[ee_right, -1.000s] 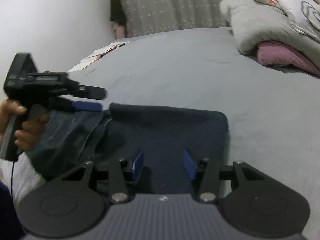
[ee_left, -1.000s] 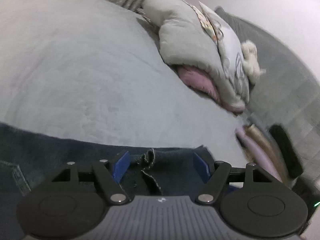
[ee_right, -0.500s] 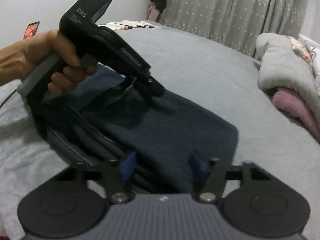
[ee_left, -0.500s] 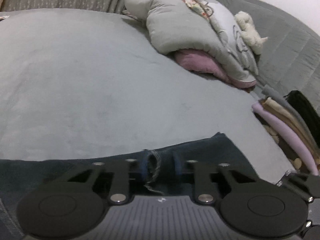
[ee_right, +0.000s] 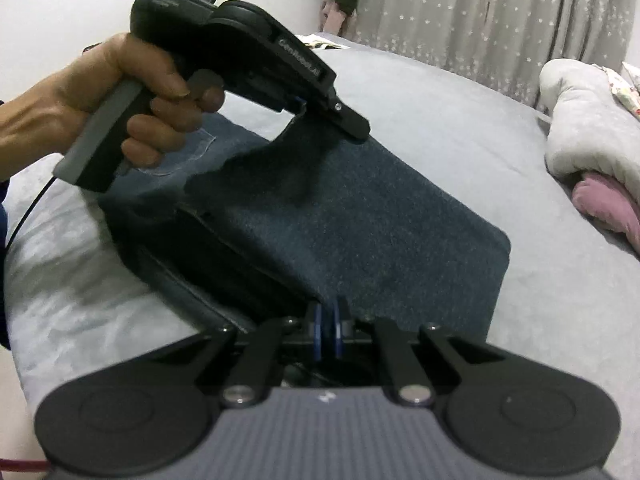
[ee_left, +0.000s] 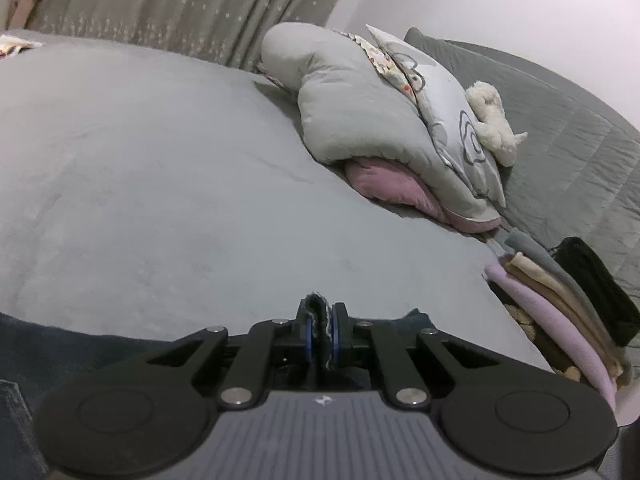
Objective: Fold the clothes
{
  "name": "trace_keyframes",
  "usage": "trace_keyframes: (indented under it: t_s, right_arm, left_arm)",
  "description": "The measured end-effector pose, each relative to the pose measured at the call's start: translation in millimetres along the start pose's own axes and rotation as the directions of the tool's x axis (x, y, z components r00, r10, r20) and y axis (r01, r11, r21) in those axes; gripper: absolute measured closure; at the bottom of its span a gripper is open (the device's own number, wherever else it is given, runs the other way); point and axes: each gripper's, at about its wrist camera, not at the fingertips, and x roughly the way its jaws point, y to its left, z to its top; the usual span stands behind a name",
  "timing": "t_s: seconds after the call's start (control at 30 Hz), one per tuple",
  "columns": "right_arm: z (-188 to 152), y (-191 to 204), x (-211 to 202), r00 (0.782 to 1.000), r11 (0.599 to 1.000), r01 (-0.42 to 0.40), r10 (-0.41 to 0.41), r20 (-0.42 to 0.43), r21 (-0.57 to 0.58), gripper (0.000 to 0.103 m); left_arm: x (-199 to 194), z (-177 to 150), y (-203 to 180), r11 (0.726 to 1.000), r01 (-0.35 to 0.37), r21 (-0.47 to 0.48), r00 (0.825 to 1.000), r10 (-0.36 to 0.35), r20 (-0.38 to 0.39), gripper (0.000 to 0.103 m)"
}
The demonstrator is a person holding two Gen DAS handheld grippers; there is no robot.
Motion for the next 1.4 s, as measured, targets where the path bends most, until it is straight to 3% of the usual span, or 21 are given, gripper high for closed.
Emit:
trace_keyframes:
  t_s: [0.23,0.43,0.6,0.67,0.77,0.83,0.93,0.97,1.03,1.1,1.17,1.23,1.27,1.3,1.4]
  right_arm:
    - [-7.2,-3.2,-4.5,0.998,0.999,-0.048,0.048,-0.037,-0.003,0.098]
    - [-3.5,-6.9,15.7,0.997,0.999,-0.042,0.044,-0.068,0.022,0.097]
    - [-6.2,-19.8,9.2,0.993,0.990,-0.105,0.110,-0.045,0.097,0.084]
    - [-6.8,-27.7,2.3,0.989,0.983,-0.141,0.146,-0.030,0.118,0.070]
    - [-9.5,-64.3,-20.2,0.982,0.939,-0.184,0.164,0.091,0.290,0.050]
    - [-13.1,-83.0,-27.7,0.981,0.905,-0.179,0.135,0.138,0.385,0.045]
    - [-28.5,-122.0,-33.8,0.977,0.775,-0.179,0.067,0.202,0.606,0.041]
    - [-32.5,-128.2,-32.6,0.978,0.743,-0.176,0.056,0.201,0.646,0.038]
    - [-38.3,-133.1,-26.3,0.985,0.707,-0.142,0.034,0.167,0.693,0.036]
    - [-40.3,-129.4,-17.8,0.992,0.706,-0.104,0.026,0.122,0.700,0.036]
    - [-39.7,-117.2,-4.6,0.998,0.753,-0.069,0.047,0.051,0.654,0.034]
    - [-39.4,-103.9,9.4,0.998,0.798,-0.038,0.065,-0.024,0.601,0.032]
    - [-40.5,-103.6,10.8,0.997,0.797,-0.044,0.071,-0.020,0.602,0.030]
    - [-42.8,-105.5,11.6,0.997,0.784,-0.059,0.083,-0.009,0.617,0.030]
    - [-61.1,-127.1,10.2,0.985,0.638,-0.167,0.150,0.091,0.752,0.030]
  left_arm:
    - [-5.6,-5.5,-0.3,0.999,0.026,0.024,1.000,-0.026,0.012,0.096]
    - [10.7,-8.8,16.9,1.000,-0.020,-0.015,0.999,0.019,-0.032,0.095]
    - [11.3,-9.3,32.1,0.994,-0.083,-0.073,0.995,0.079,-0.060,0.088]
    - [1.0,-4.0,30.5,0.989,-0.137,-0.048,0.990,0.136,-0.020,0.087]
    - [-16.3,1.5,31.2,0.985,-0.166,-0.045,0.986,0.167,0.017,0.082]
    - [-23.9,2.4,24.8,0.985,-0.169,-0.019,0.985,0.169,0.032,0.080]
    - [-31.6,-9.3,-7.8,0.988,-0.102,0.115,0.995,0.099,0.030,0.073]
    - [-29.7,-21.6,-25.6,0.983,-0.051,0.177,0.999,0.051,0.008,0.070]
    - [-25.0,-29.3,-32.5,0.980,-0.035,0.196,0.999,0.039,-0.020,0.067]
    - [-4.5,-46.3,-30.4,0.973,-0.109,0.203,0.987,0.131,-0.096,0.067]
    - [6.7,-57.9,-22.8,0.955,-0.189,0.229,0.966,0.223,-0.132,0.067]
    - [10.1,-66.4,-14.4,0.954,-0.207,0.219,0.961,0.240,-0.138,0.067]
    - [9.2,-69.1,-12.5,0.955,-0.207,0.214,0.962,0.238,-0.132,0.067]
    - [8.7,-68.8,-12.5,0.954,-0.209,0.214,0.961,0.241,-0.136,0.066]
    - [5.0,-65.1,-7.4,0.965,-0.207,0.164,0.959,0.233,-0.160,0.066]
